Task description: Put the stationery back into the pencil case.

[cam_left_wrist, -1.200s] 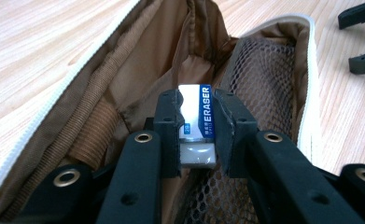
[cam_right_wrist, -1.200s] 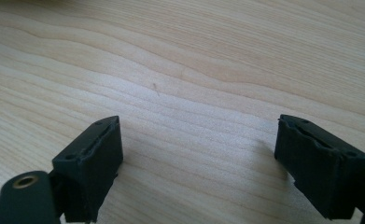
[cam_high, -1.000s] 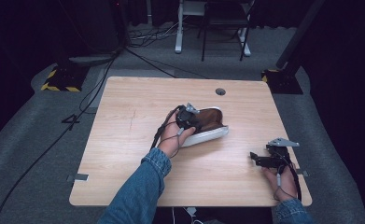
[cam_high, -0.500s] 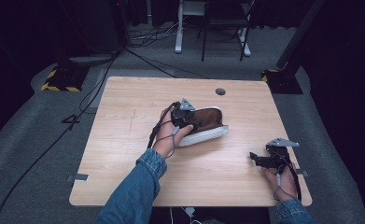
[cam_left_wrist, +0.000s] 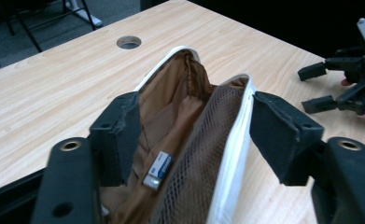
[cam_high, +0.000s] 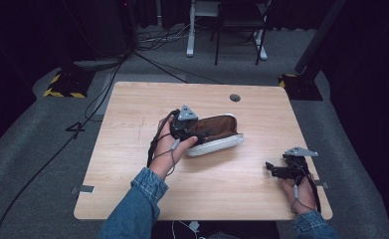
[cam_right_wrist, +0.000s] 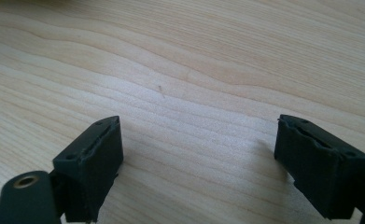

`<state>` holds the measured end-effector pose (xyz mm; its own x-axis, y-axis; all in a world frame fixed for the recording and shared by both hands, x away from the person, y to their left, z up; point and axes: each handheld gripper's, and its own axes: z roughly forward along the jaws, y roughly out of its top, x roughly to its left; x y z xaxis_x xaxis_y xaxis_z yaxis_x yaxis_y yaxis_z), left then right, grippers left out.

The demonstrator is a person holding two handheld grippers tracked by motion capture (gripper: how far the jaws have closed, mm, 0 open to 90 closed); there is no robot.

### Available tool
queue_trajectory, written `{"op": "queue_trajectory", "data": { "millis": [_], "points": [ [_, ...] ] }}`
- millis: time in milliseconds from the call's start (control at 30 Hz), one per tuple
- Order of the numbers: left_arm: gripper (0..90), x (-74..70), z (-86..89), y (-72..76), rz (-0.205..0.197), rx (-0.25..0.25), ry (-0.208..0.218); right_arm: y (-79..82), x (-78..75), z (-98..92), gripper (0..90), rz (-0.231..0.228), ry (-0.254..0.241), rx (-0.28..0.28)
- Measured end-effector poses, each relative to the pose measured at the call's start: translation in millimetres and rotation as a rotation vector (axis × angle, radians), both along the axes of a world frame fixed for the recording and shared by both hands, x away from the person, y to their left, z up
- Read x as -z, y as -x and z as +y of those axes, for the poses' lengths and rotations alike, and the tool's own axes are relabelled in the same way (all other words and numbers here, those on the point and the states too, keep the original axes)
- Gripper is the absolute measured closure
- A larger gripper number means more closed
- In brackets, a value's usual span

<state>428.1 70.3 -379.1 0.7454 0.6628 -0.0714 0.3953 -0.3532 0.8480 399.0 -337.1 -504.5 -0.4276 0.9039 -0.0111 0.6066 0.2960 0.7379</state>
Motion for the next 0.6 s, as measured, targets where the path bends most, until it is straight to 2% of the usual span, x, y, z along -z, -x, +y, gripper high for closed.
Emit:
{"op": "queue_trajectory", "data": {
  "millis": [100, 300, 600],
  "points": [
    [31.0, -1.5, 7.1, 8.3, -0.009, -0.014, -0.030, -0.2, 0.1, 0.5, 15.8, -0.001, -0.001, 0.002],
    [28.5, -0.6, 24.6, 23.0, -0.005, -0.035, -0.025, -1.0, 0.0, 1.0, 15.8, 0.000, -0.001, -0.003],
    [26.1, 0.9, 48.0, 37.3, -0.007, -0.068, -0.062, -1.0, -0.1, 1.1, 15.8, 0.001, -0.001, -0.001]
  ]
}}
